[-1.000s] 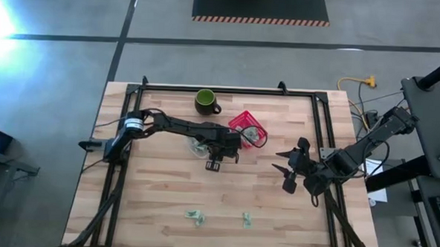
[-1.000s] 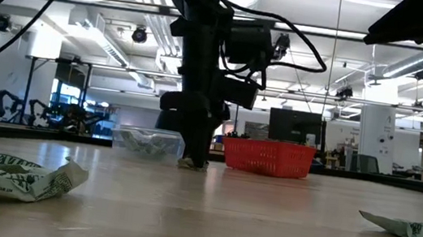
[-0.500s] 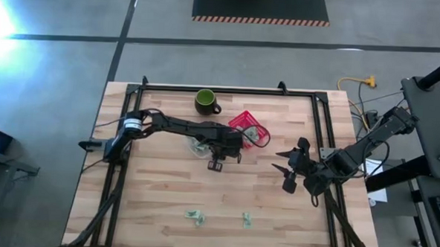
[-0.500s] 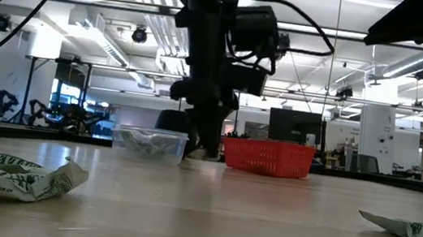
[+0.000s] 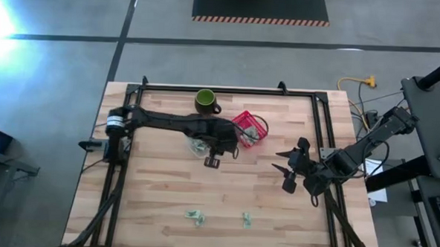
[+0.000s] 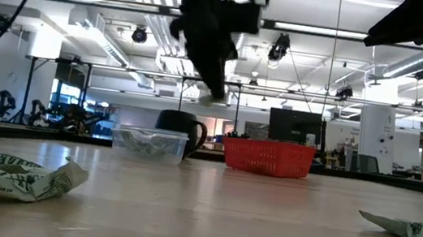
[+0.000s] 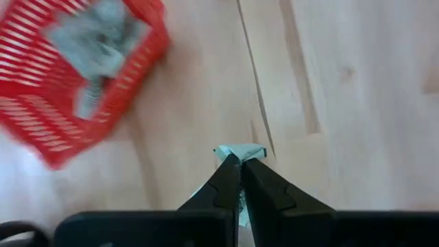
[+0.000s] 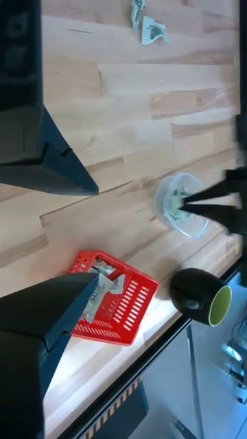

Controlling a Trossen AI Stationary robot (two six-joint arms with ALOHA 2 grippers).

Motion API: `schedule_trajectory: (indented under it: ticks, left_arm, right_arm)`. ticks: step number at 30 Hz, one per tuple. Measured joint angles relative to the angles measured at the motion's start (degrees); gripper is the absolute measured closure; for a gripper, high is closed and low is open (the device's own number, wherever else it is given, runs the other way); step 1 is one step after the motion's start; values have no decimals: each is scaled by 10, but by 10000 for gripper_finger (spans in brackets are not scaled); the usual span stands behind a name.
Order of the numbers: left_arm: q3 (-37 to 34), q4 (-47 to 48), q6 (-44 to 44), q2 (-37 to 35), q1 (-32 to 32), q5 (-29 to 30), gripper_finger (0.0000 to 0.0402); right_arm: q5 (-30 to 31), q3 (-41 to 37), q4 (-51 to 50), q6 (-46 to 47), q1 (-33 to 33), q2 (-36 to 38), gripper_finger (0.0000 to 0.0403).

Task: Pick and place items into bin
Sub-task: Put the stevia packet into the transparent bin

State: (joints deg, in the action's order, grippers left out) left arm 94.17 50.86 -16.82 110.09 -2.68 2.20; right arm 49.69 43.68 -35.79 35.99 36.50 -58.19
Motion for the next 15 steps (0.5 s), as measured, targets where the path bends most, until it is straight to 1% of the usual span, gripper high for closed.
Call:
schedule_trajectory:
  ticks: [4,7,10,15]
  left_arm:
    - [-8,10,15,-49,0,0,401]
    - [-31,32,30,-75,0,0,401]
    - [-69,25,30,-95,0,0,401]
    - [-131,24,30,-105,-10,-1,401]
  right_arm:
    - [0,-1,1,0,0,0,218]
    - [0,-2,2,0,0,0,218]
    - [0,-5,2,0,0,0,218]
    - [6,-9,8,2,0,0,218]
